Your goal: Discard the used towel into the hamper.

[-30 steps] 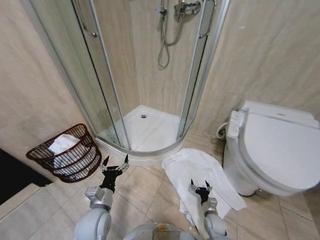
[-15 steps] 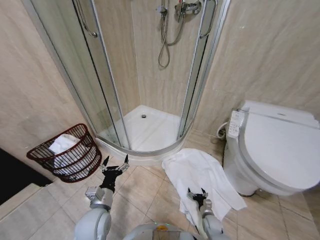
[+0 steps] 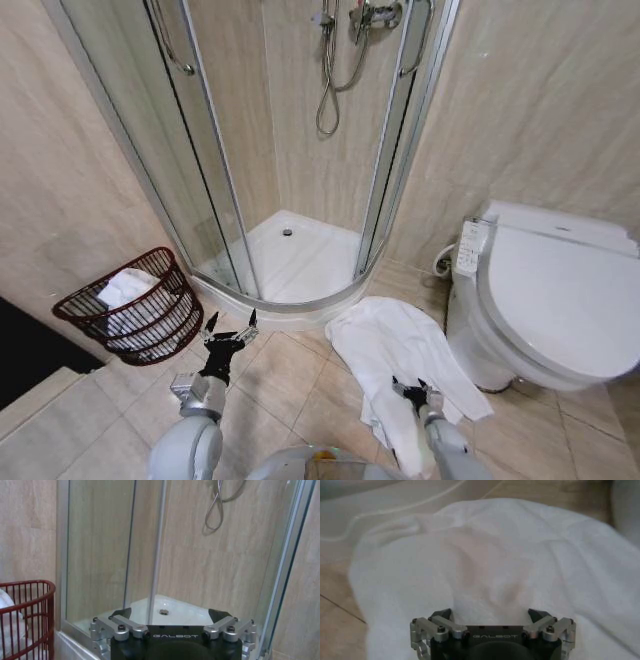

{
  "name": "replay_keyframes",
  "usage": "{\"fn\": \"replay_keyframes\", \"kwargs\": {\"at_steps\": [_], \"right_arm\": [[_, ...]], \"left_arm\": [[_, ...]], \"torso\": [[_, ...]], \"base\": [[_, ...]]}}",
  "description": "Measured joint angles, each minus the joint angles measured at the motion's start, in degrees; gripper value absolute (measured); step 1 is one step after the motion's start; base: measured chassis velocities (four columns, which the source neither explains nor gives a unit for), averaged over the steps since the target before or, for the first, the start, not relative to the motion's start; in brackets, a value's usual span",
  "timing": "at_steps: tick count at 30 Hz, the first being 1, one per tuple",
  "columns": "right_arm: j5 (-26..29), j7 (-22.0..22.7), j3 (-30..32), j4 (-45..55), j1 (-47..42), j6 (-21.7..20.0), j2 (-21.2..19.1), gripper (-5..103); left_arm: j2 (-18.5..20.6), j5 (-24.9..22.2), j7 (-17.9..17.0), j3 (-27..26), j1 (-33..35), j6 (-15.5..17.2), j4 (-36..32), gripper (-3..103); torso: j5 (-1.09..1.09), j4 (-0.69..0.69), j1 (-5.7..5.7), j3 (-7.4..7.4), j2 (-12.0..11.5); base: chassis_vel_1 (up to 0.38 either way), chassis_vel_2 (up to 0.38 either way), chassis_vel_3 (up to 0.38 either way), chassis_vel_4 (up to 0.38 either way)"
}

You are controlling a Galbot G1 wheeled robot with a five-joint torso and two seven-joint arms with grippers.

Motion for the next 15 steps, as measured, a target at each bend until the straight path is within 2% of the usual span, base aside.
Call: {"fn": "replay_keyframes", "kwargs": {"at_steps": [5,10,13,15], "right_arm": [[-0.88,-0.98,-1.11,1.18,0.48,-1.74,1.35,100],[-7.11,1.26,-1.01,-0.77,2.30,-0.95,3.21,100],[-11.09,3.39,0.07,-3.81,3.73,0.17,2.58,100],[-11.69,3.59,0.34,-4.64,4.07,0.31,2.17,100]], "left_arm": [[0.00,0.00,0.00,0.00,0.00,0.00,0.00,100],[0.00,0.00,0.00,0.00,0.00,0.00,0.00,100],[0.00,0.00,0.00,0.00,0.00,0.00,0.00,100],[0.00,0.00,0.00,0.00,0.00,0.00,0.00,100]], "torso": [[0.01,0.00,0.00,0.00,0.01],[0.03,0.01,0.00,0.01,0.01],[0.03,0.01,0.01,0.01,0.01],[0.01,0.01,0.00,0.01,0.01]], "base": [[0.000,0.000,0.000,0.000],[0.000,0.000,0.000,0.000],[0.000,0.000,0.000,0.000],[0.000,0.000,0.000,0.000]]}}
